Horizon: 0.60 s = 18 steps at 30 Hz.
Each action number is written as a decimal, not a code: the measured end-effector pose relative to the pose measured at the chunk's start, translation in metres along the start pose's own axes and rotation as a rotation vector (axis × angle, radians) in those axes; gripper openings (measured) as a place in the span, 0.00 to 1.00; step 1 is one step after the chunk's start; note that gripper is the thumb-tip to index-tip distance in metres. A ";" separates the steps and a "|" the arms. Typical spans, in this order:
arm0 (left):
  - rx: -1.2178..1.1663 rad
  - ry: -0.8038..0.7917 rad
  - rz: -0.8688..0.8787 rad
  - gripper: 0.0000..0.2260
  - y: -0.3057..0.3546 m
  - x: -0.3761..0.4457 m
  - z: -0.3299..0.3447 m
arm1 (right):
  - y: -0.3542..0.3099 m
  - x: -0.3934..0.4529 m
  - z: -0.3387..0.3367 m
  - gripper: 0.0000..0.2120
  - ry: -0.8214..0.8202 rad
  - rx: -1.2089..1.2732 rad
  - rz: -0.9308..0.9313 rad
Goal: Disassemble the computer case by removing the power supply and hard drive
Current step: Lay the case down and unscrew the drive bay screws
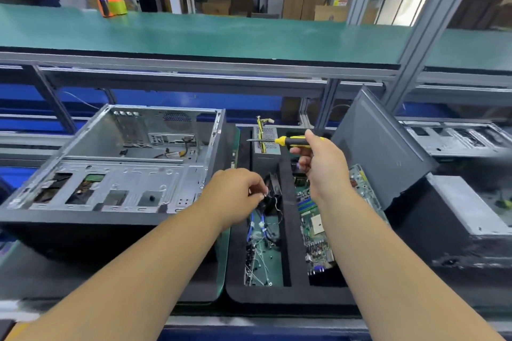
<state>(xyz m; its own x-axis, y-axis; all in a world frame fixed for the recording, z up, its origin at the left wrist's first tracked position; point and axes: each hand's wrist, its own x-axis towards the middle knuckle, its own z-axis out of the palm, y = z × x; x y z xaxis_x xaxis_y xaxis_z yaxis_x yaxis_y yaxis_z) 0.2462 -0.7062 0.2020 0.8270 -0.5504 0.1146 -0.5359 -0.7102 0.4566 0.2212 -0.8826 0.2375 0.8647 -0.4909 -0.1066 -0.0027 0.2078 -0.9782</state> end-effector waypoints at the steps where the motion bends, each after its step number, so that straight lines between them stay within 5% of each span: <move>1: -0.009 0.009 -0.013 0.04 0.000 -0.001 -0.002 | -0.001 0.000 0.001 0.20 -0.019 -0.005 -0.008; 12: -0.169 0.224 -0.221 0.05 -0.044 -0.042 -0.052 | -0.001 -0.004 0.071 0.09 -0.203 0.023 -0.003; 18: -0.207 0.290 -0.294 0.04 -0.089 -0.064 -0.082 | 0.009 -0.020 0.129 0.11 -0.297 -0.051 -0.013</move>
<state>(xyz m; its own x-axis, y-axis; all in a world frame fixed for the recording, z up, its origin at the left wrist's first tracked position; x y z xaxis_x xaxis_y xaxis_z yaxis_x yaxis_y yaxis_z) 0.2549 -0.5717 0.2268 0.9679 -0.1723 0.1827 -0.2509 -0.6992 0.6695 0.2687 -0.7613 0.2540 0.9739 -0.2225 -0.0450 -0.0097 0.1572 -0.9875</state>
